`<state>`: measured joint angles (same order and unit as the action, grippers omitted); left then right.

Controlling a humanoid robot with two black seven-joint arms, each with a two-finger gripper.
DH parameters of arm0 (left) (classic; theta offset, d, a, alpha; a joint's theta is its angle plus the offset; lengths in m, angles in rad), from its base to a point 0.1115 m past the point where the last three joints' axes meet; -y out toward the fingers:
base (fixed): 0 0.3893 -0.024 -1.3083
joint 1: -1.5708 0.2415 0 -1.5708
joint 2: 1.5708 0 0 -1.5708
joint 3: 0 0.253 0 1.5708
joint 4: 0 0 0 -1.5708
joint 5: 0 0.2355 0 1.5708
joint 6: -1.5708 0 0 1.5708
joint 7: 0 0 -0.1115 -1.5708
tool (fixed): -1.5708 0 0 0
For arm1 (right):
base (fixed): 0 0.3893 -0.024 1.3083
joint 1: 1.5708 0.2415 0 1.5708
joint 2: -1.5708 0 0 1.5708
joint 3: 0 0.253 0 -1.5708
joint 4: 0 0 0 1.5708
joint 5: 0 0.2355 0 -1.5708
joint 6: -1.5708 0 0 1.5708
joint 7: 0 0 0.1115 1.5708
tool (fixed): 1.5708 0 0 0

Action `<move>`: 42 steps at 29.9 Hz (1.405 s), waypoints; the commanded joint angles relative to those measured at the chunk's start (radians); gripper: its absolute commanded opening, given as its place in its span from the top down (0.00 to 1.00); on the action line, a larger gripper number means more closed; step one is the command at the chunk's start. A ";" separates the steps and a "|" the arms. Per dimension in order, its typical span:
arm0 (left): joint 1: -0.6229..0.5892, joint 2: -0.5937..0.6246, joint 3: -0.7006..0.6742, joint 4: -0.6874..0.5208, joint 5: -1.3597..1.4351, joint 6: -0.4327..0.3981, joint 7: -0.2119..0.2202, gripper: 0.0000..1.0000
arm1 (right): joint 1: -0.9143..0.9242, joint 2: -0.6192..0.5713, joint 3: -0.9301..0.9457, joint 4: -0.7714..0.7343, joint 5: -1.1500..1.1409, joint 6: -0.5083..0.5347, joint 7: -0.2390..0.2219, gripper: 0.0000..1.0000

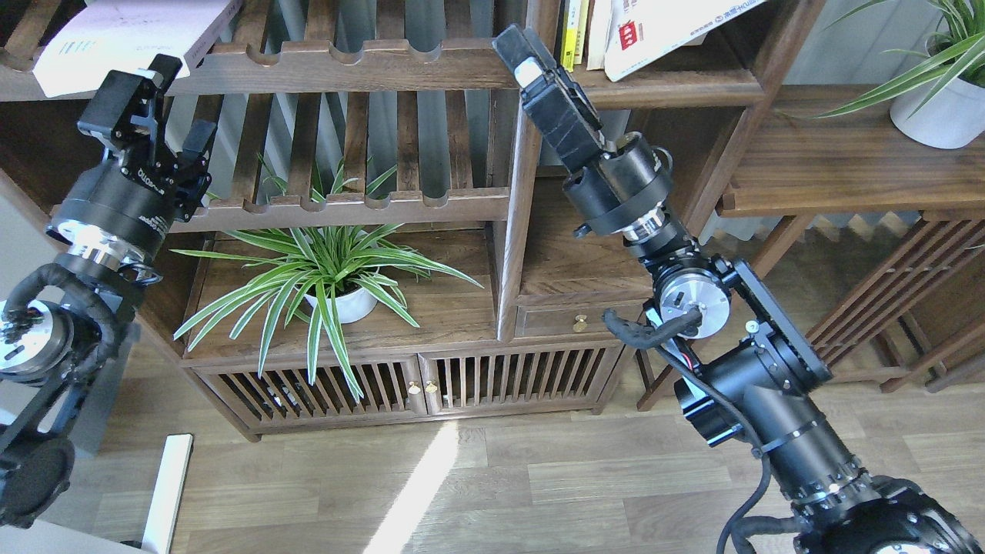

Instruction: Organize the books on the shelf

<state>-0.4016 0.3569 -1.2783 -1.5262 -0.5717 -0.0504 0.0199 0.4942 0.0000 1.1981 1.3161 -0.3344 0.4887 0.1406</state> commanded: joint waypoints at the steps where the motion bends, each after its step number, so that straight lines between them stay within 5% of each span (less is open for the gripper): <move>1: -0.016 0.002 -0.026 0.003 -0.008 0.073 0.000 0.09 | 0.000 0.000 -0.008 0.000 0.000 0.000 0.000 0.08; 6: -0.060 0.001 -0.070 0.018 -0.010 0.219 0.002 0.08 | 0.000 0.000 -0.008 0.000 0.000 0.000 0.000 0.08; 21: -0.109 0.002 -0.093 0.057 -0.008 0.245 0.020 0.13 | 0.000 0.000 -0.008 0.000 0.002 0.000 0.000 0.08; 42: -0.201 0.002 -0.135 0.129 -0.008 0.399 0.021 0.13 | -0.014 0.000 -0.008 0.000 0.002 0.000 0.000 0.08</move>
<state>-0.5872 0.3603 -1.4128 -1.4046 -0.5797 0.3267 0.0429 0.4818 0.0000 1.1904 1.3162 -0.3328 0.4887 0.1412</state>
